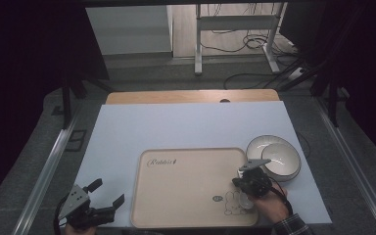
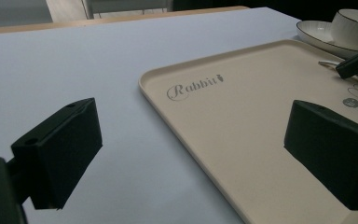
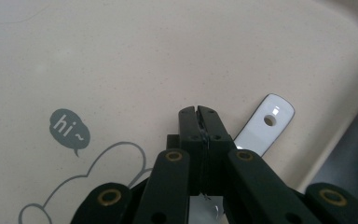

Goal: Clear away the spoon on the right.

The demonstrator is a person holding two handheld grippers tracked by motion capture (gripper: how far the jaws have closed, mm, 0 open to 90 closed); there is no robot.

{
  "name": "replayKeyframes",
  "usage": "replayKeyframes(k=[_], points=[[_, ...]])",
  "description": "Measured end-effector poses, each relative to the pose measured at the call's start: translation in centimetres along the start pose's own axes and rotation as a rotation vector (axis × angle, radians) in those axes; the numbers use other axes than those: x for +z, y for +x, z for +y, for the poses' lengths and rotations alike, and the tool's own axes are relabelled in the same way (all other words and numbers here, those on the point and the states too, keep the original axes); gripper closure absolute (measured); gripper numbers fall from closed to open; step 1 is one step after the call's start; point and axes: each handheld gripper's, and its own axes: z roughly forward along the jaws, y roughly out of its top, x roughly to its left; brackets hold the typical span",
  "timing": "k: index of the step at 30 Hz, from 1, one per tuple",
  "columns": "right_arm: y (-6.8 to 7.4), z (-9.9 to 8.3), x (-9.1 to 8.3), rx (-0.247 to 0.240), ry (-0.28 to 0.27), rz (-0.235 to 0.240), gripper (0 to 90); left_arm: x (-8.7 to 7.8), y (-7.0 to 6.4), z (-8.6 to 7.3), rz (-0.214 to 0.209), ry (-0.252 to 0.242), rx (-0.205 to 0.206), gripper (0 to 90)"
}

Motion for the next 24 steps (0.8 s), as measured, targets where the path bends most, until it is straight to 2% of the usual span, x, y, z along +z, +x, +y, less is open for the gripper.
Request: replayKeyframes(k=[5, 9, 16, 24], points=[[0.1, 0.0, -0.2, 0.009, -0.021, 0.009, 87.8, 0.0, 0.0, 0.0, 0.001, -0.001, -0.001, 4.0], [0.2, 0.2, -0.4, 0.016, -0.041, 0.025, 78.5, 0.0, 0.0, 0.0, 0.000, -0.001, 0.000, 4.0], [0.2, 0.3, -0.6, 0.023, -0.066, 0.007, 59.4, 0.0, 0.0, 0.0, 0.001, -0.001, 0.000, 4.0], [0.3, 0.6, -1.2, 0.017, -0.094, -0.008, 47.3, -0.1, 0.0, 0.0, 0.001, -0.003, -0.001, 4.0]])
